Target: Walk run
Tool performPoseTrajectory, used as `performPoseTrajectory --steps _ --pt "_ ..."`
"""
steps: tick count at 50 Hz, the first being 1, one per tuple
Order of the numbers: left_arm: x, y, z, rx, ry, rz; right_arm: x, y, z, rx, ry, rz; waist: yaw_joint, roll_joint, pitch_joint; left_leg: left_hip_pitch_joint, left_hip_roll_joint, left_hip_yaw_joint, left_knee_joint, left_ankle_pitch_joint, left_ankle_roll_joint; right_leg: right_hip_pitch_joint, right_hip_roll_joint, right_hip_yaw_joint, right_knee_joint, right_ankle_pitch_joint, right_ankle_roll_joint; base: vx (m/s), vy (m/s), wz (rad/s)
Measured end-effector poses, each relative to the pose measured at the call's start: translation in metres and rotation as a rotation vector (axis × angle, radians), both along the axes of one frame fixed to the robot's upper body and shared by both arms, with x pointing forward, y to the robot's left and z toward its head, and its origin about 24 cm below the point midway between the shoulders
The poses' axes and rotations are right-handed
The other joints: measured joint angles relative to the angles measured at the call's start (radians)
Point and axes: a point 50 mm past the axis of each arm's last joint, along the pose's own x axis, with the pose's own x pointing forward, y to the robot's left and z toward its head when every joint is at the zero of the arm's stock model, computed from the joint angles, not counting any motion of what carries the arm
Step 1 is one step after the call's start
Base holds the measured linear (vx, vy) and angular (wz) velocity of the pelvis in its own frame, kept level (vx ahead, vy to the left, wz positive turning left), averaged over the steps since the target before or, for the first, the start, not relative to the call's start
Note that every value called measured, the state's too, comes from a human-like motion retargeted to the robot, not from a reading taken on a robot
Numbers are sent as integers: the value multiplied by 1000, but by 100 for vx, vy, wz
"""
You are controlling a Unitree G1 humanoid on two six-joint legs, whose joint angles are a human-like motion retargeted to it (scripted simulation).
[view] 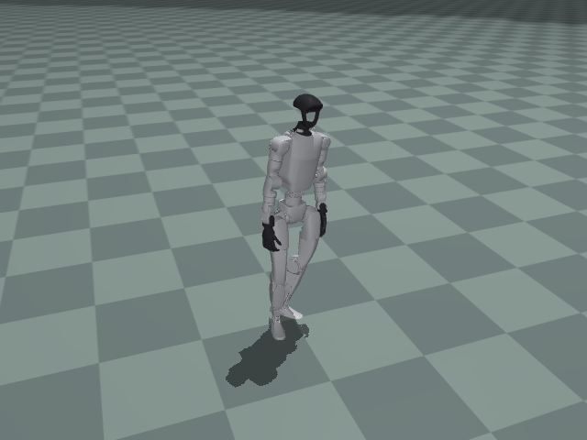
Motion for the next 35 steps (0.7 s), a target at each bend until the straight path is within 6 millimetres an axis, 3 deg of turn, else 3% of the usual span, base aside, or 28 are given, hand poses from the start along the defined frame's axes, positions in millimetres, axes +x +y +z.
performPoseTrajectory --steps 5,10,15,18,20,23,25,28,35 --pt "-14 -10 -3 -21 55 -35 -21 2 -3 -2 82 7 -26 32 -16 52 1 123 -17 -18 -16 111 95 141 -88 42 15 1 1 -129" --pt "-12 -12 -3 -15 58 -107 -48 5 -4 11 160 -65 -16 36 -12 91 -9 181 -16 -25 -41 176 138 191 -227 67 -89 1 -10 -50" --pt "-2 -21 -3 -28 14 -109 -67 4 -3 -9 227 -83 -26 17 2 43 -5 136 96 27 -50 166 84 169 -229 69 -102 -4 -5 24" --pt "-2 -22 -4 -19 23 -102 -75 4 -2 -9 247 -84 -41 0 -2 -9 -29 -26 179 3 -37 176 57 139 -241 70 -107 3 -4 49" --pt "-5 -24 -4 -23 44 -109 -81 4 -2 -18 259 -95 -28 1 -3 -24 -62 -168 189 -22 -62 194 63 132 -257 78 -111 6 3 15" --pt "-14 -29 -6 -39 83 -115 -87 0 -1 -45 262 -104 -2 25 -5 15 -72 -260 87 35 -44 238 103 136 -289 90 -118 13 7 -15" --pt "-21 -33 -6 -50 107 -119 -93 -4 0 -53 270 -106 2 35 -14 55 -86 -275 43 27 1 276 114 135 -312 94 -114 26 11 -1" --pt "-30 -38 -7 -63 146 -105 -103 -7 2 -50 299 -97 -4 59 -43 85 -59 -217 -8 58 7 310 144 135 -338 107 -111 22 5 -1" --pt "-11 -42 -6 -82 79 -112 -104 -1 1 -20 290 -91 12 60 -33 143 -51 -229 -79 108 -22 334 146 109 -325 109 -103 5 0 15"
